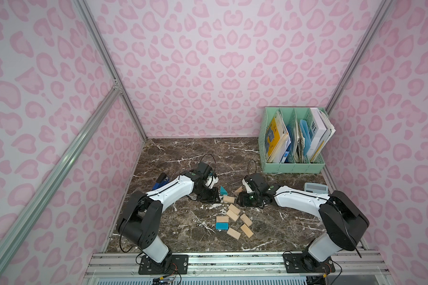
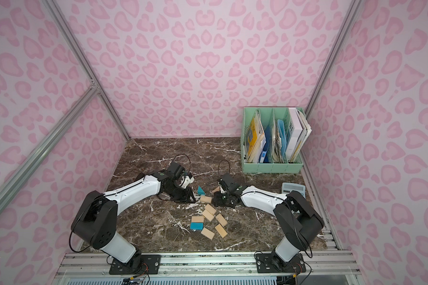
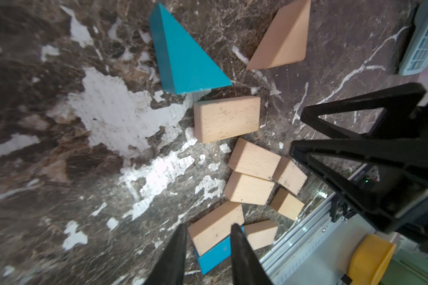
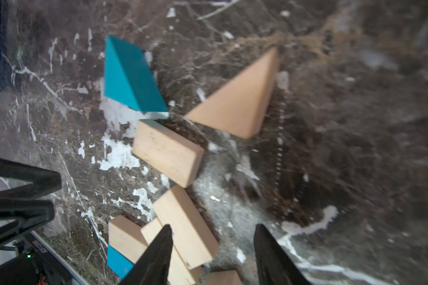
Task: Assemble a carrot with building blocks
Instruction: Assemble the building block at the center of the board.
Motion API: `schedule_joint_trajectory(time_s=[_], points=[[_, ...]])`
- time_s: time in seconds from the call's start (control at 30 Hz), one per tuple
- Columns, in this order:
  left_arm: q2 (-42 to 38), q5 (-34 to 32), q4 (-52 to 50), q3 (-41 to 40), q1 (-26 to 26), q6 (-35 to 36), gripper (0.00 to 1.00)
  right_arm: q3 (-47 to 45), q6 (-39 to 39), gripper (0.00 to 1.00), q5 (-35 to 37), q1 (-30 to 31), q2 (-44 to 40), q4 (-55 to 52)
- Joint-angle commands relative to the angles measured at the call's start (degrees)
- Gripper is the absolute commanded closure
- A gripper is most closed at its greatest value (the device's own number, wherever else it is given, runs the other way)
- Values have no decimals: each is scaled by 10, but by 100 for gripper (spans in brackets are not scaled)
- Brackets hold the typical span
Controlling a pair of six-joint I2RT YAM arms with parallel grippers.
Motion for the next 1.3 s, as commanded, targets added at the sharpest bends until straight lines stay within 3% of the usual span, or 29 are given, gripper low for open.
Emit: schedule_joint_trajectory(time_s=[0.0,0.47,0.87,1.03,1.27], points=[[20,49,40,-2,8,-21,68,-29,18,45,-82,-17,-20,83],[81,112,99,16,44,-37,61,-45,31,45,-136,-35,22,167],[100,122,106,15,46,-34,74,-20,37,51,-159,-45,71,182],[114,128,98,27,47,-29,82,-8,32,62,-158,-47,77,173],[115,125,89,28,50,-19,95,-1,30,95,-156,-48,81,162]])
